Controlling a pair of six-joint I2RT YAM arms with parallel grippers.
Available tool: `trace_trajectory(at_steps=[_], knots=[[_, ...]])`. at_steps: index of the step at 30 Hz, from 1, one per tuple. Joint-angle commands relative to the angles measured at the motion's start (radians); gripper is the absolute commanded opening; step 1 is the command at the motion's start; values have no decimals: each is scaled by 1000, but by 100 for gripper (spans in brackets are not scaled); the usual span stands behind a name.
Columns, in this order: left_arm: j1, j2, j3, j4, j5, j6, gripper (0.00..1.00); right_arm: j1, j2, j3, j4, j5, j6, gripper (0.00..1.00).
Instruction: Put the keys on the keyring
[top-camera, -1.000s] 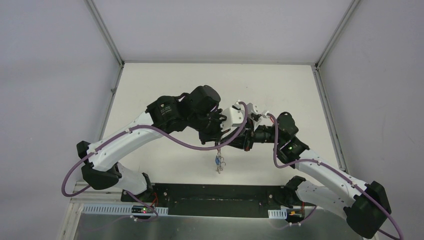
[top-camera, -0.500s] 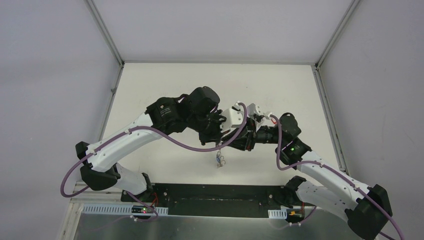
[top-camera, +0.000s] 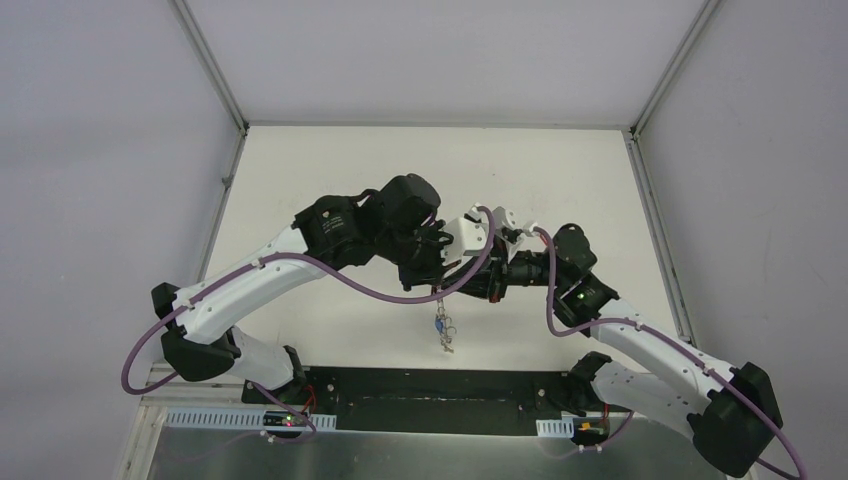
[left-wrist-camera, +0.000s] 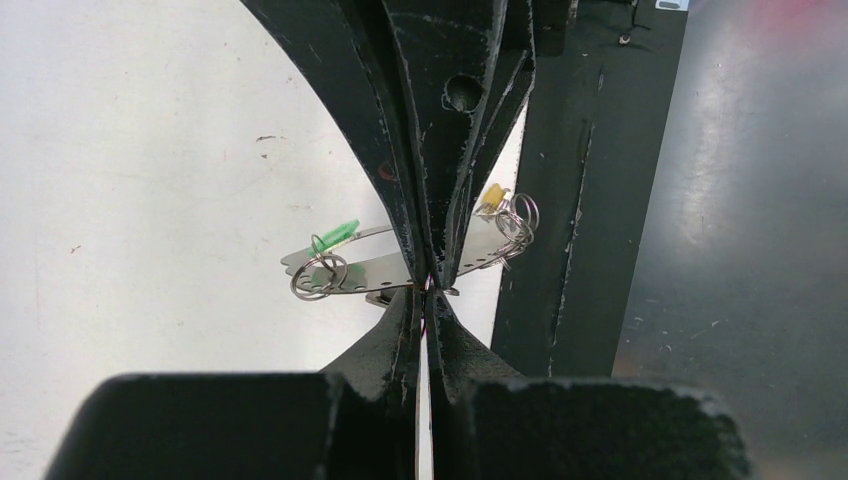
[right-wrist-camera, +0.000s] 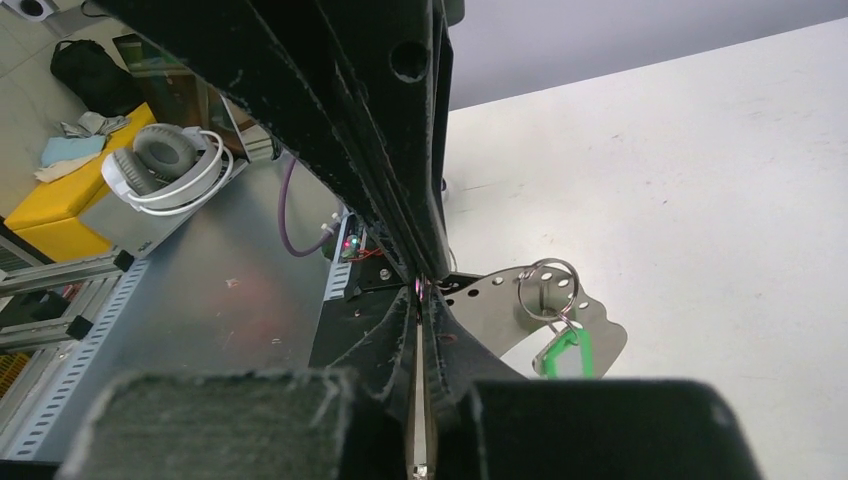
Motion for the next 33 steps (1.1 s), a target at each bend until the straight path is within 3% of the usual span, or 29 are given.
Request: trace_trajectory(at_steps=[1, 6, 11, 16, 25, 33], knots=[[-11, -38, 2, 65, 26, 7, 0, 5, 3, 53, 42, -19, -2, 0], [-11, -55, -15, 81, 32, 10, 0, 5, -9, 45, 42, -15, -5, 0], [-9, -120, -74, 169, 44, -23, 31, 5, -29, 31, 42, -7, -8, 0], [31, -183, -127, 258, 117, -113, 43, 5, -42, 20, 42, 3, -11, 0], [216, -290, -325, 528, 314, -386, 45, 3, -63, 12, 39, 19, -12, 0], [347, -438, -696, 1018, 508, -707, 45, 4, -68, 12, 38, 28, -10, 0]])
